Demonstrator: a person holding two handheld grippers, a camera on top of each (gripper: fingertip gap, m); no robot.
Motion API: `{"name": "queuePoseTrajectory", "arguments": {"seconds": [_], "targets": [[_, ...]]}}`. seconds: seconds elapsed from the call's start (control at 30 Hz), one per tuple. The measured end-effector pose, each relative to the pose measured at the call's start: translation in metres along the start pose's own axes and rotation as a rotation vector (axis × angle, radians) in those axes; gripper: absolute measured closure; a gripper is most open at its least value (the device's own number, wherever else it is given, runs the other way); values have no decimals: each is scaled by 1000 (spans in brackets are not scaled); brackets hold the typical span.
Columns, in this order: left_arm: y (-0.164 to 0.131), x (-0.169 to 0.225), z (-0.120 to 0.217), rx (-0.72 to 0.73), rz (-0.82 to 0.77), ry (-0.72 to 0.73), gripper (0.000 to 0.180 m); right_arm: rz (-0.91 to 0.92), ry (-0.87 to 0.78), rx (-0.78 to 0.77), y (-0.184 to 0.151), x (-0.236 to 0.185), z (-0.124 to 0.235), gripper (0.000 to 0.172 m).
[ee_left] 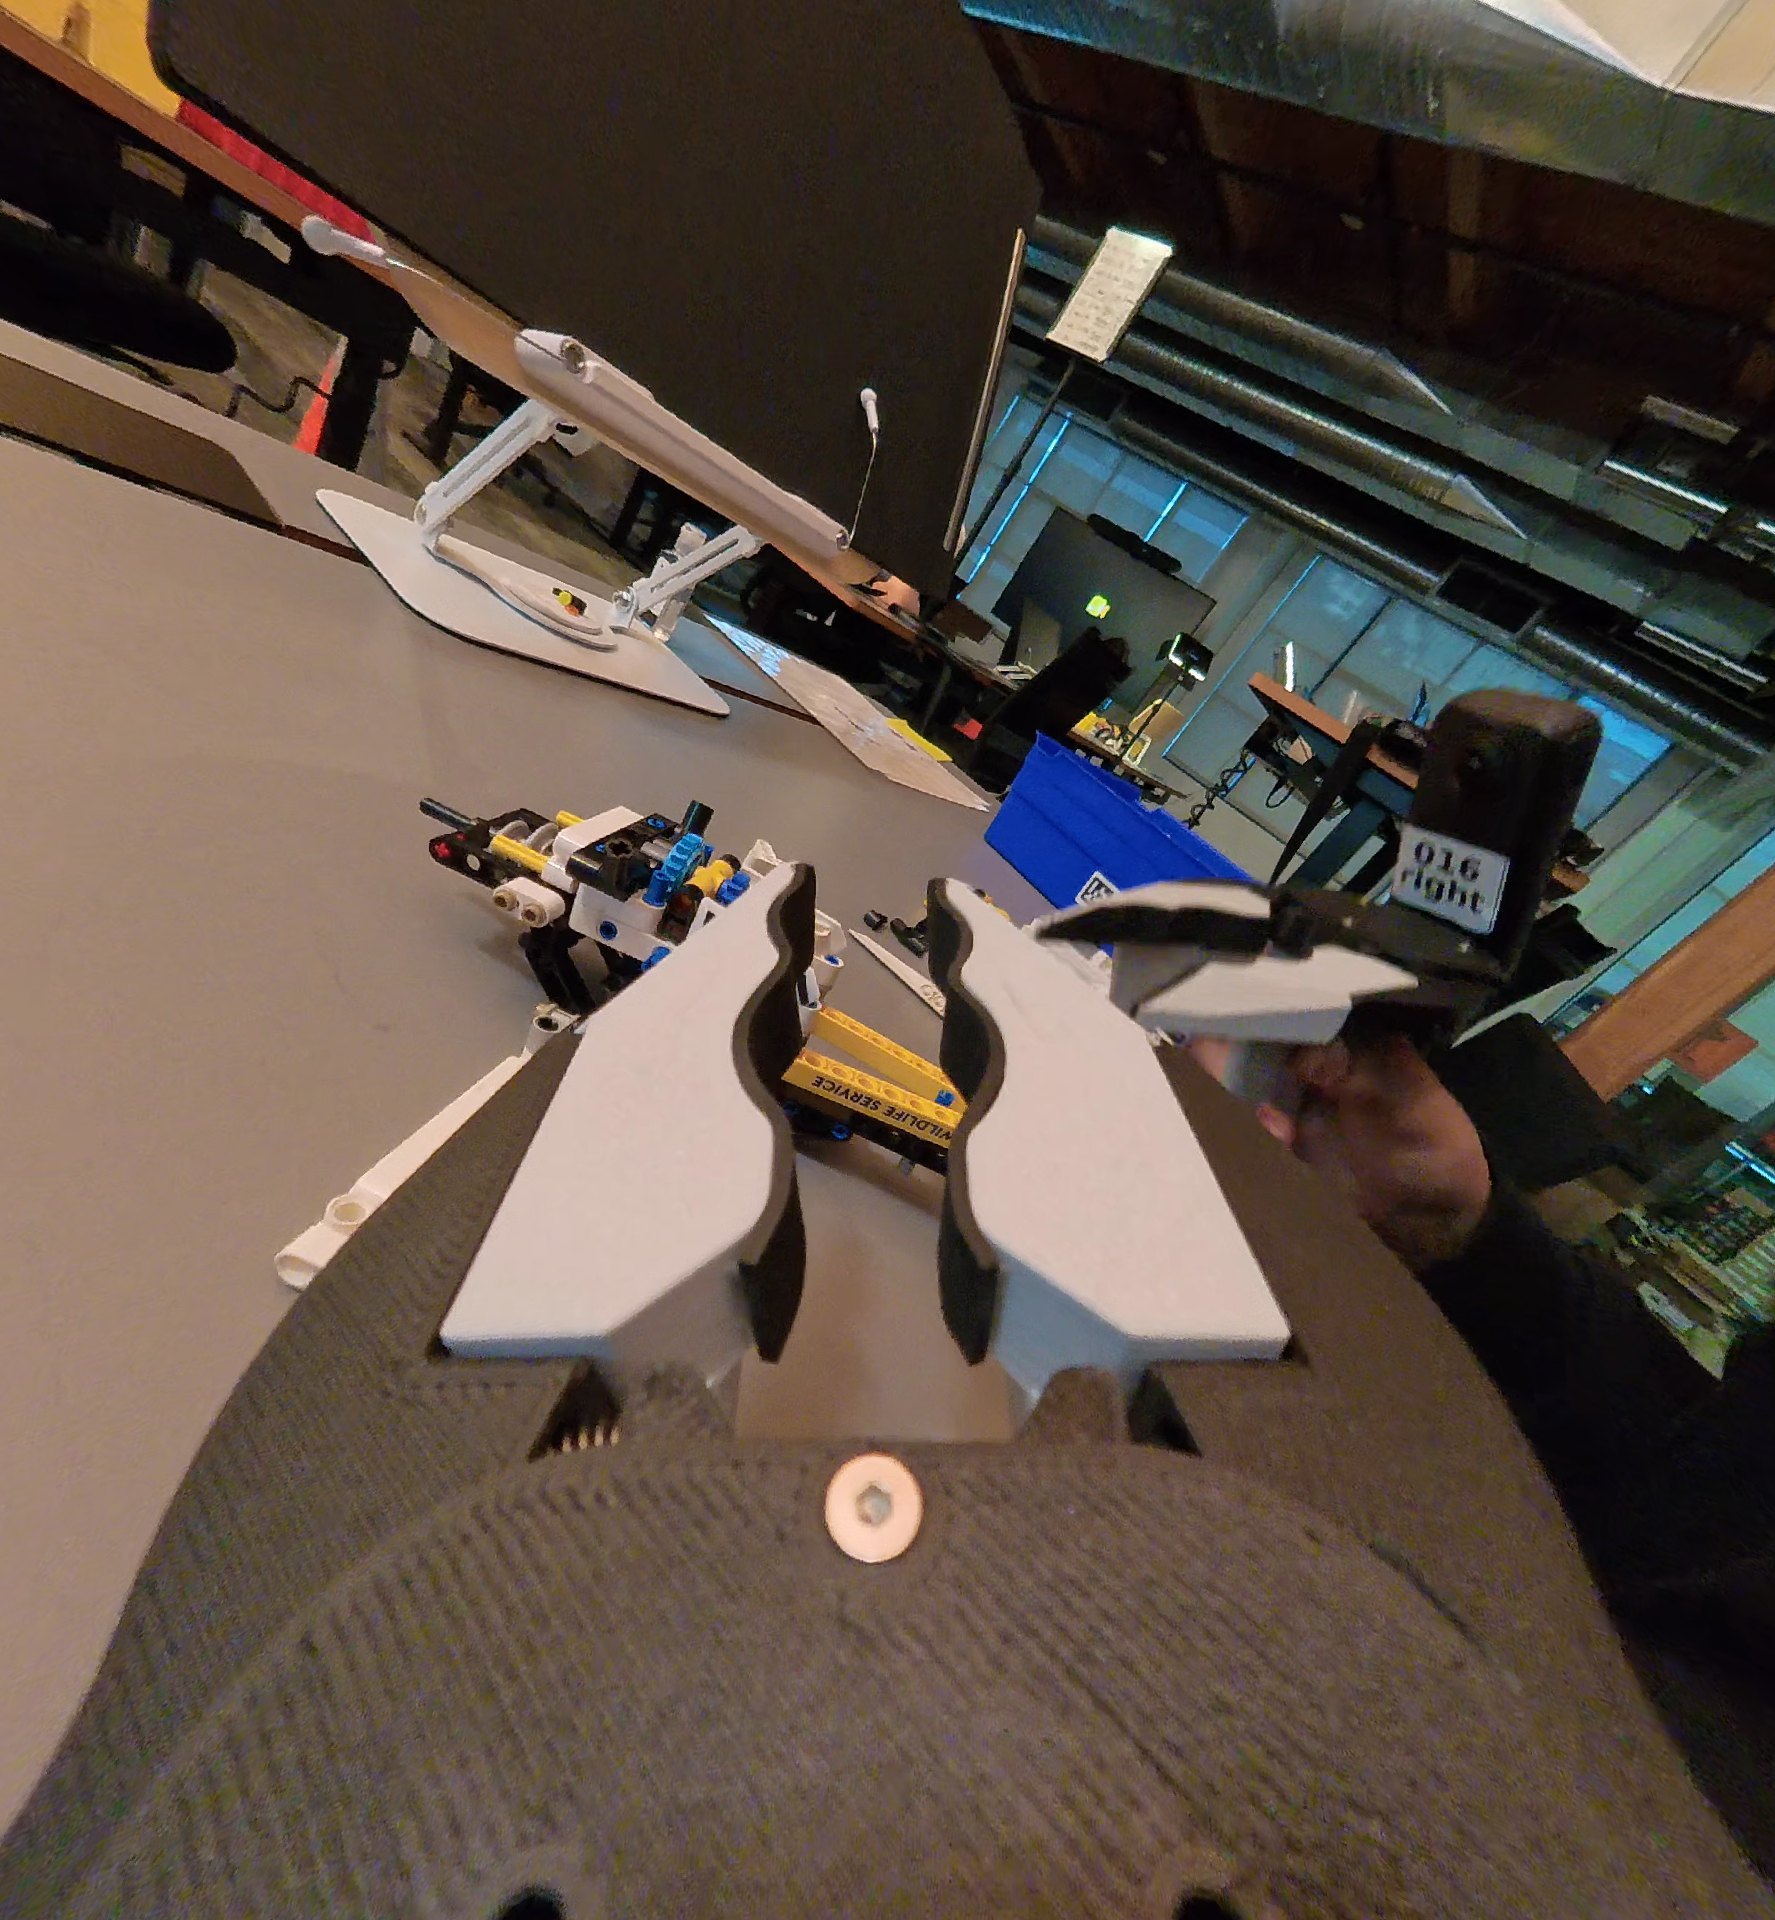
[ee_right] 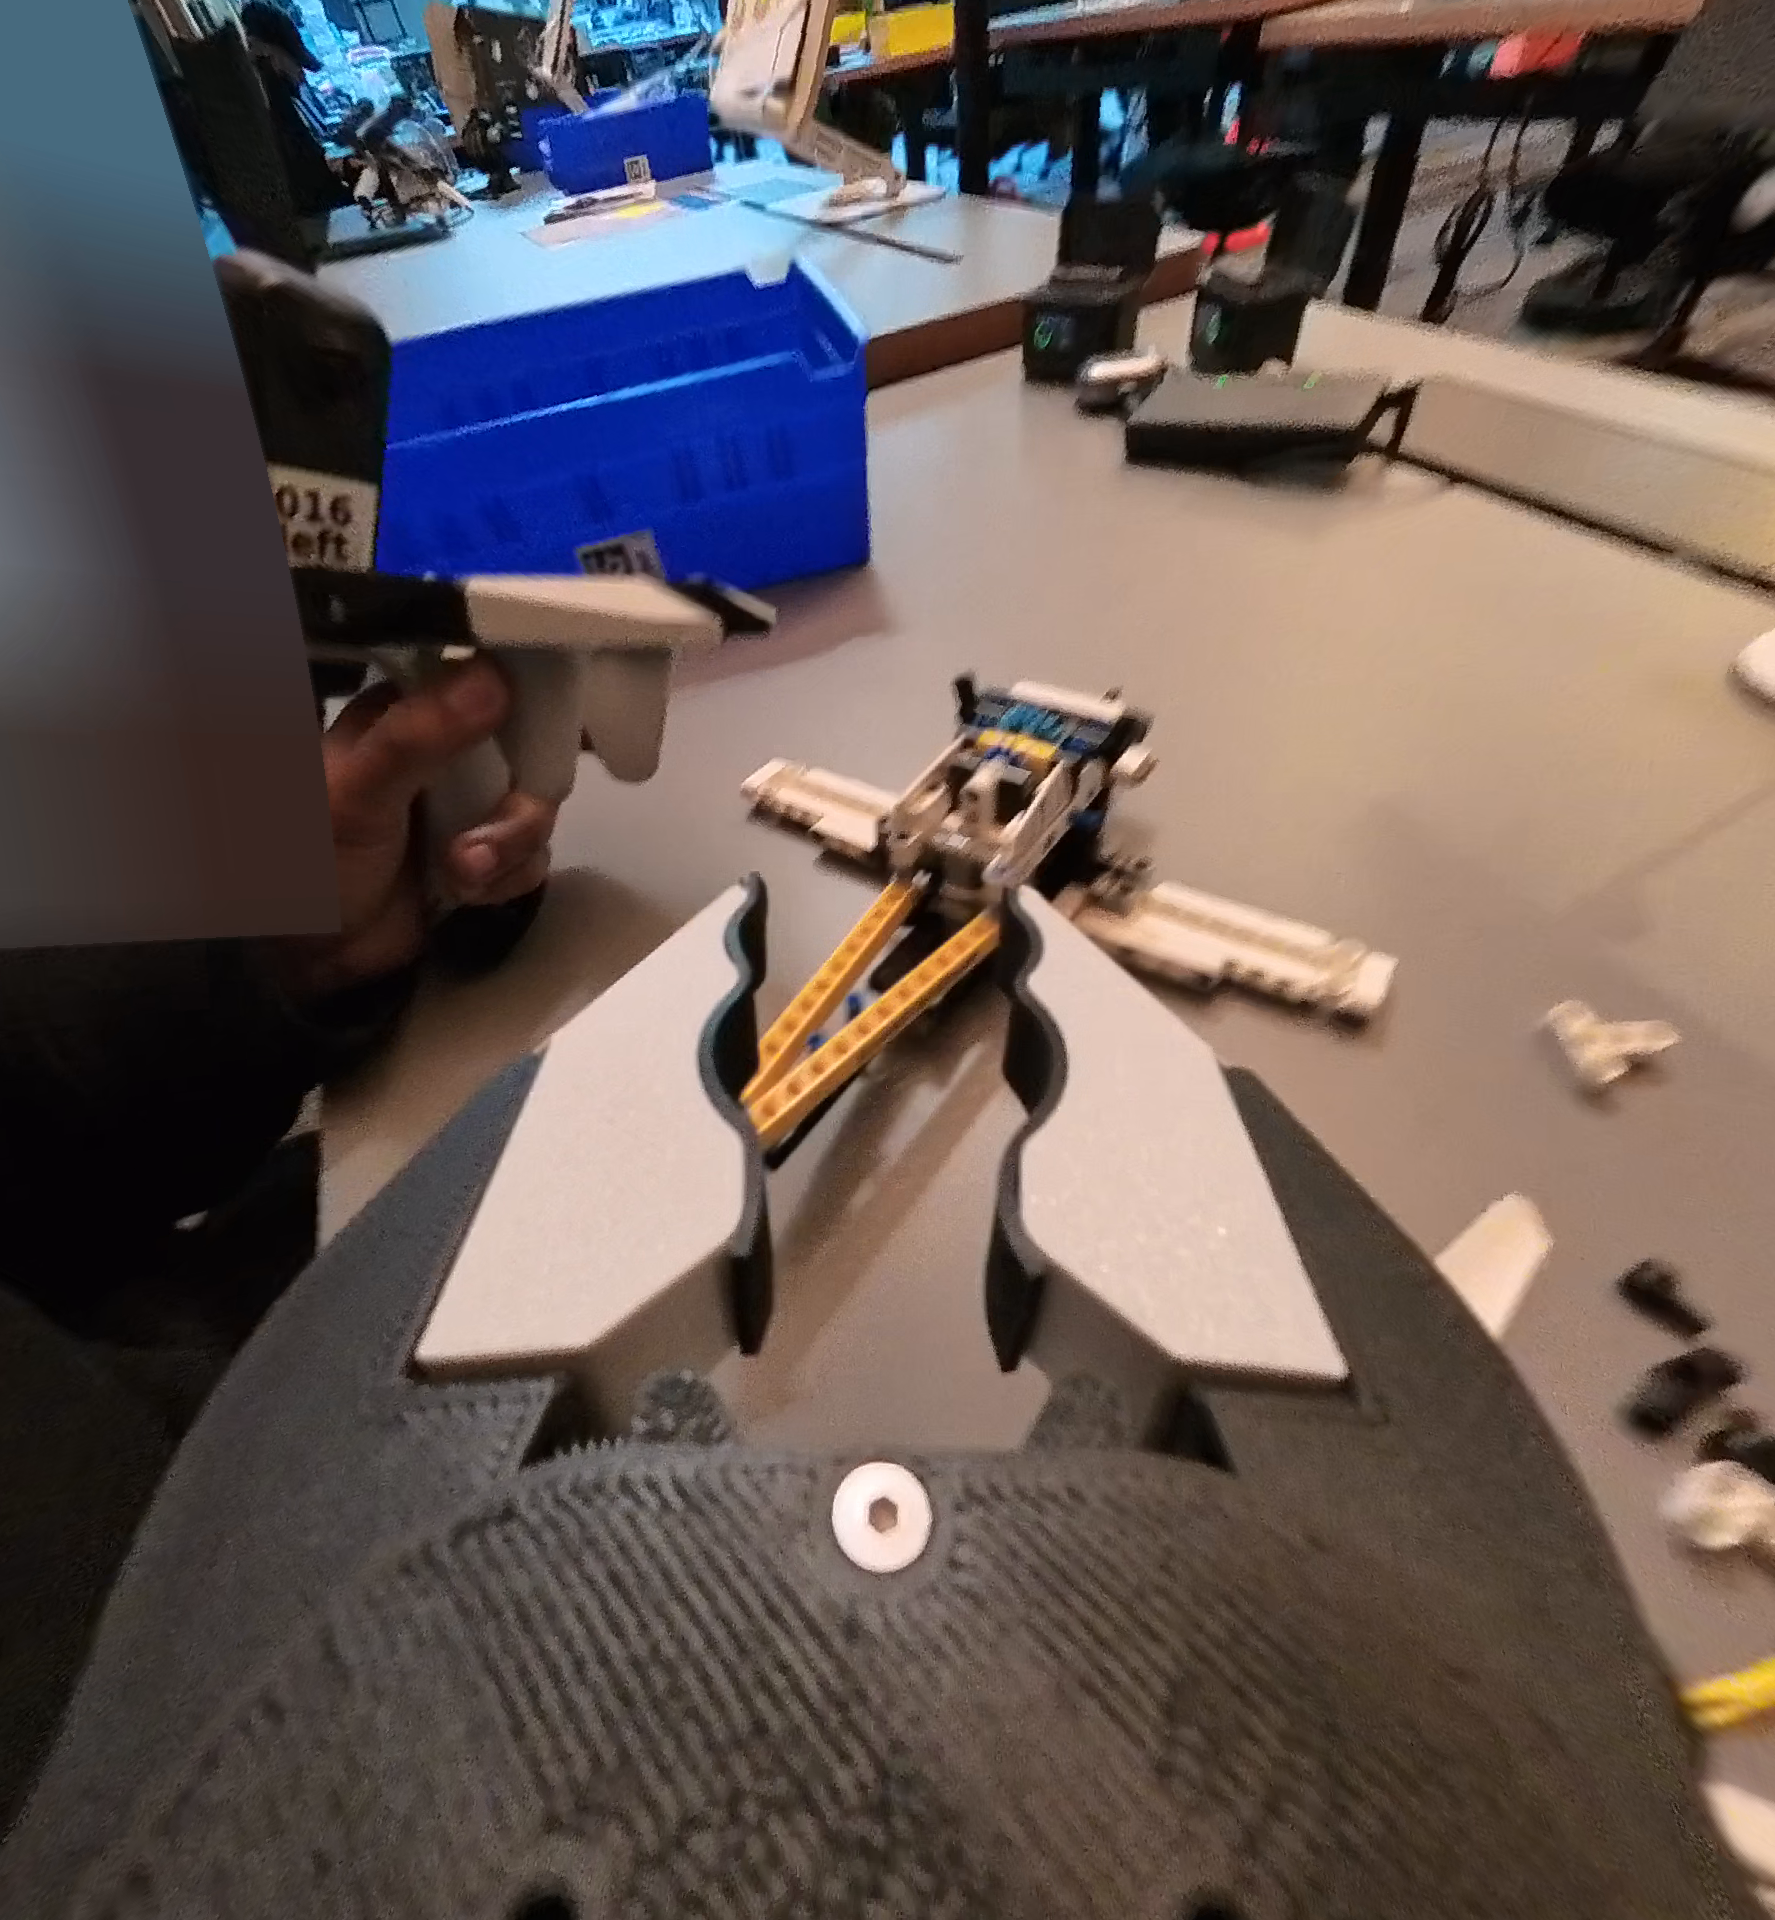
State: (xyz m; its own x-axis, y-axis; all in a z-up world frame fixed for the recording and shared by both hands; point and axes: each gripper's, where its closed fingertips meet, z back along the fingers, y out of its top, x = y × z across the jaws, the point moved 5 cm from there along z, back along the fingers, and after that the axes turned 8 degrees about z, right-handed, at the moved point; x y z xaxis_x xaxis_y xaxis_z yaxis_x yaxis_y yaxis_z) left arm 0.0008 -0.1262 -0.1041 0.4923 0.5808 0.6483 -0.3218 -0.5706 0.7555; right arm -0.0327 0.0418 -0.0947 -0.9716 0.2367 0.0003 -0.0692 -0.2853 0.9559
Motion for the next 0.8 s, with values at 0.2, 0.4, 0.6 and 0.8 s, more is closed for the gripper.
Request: {"name": "queuePoseTrajectory", "arguments": {"seconds": [0.2, 0.4, 0.6, 0.8], "targets": [[-5, 4, -5, -37, -50, 22, 162, 68, -72, 176, 44, 36, 3, 131], [-8, 4, -9, -66, -45, 23, 162, -32, -51, 213, 20, 42, -2, 133], [-8, 3, -9, -68, 4, -15, 161, -6, -44, 160, 9, 39, -12, 135], [-7, 2, -7, -48, 47, -51, 159, 58, -51, 68, -3, 33, -26, 136]]}}
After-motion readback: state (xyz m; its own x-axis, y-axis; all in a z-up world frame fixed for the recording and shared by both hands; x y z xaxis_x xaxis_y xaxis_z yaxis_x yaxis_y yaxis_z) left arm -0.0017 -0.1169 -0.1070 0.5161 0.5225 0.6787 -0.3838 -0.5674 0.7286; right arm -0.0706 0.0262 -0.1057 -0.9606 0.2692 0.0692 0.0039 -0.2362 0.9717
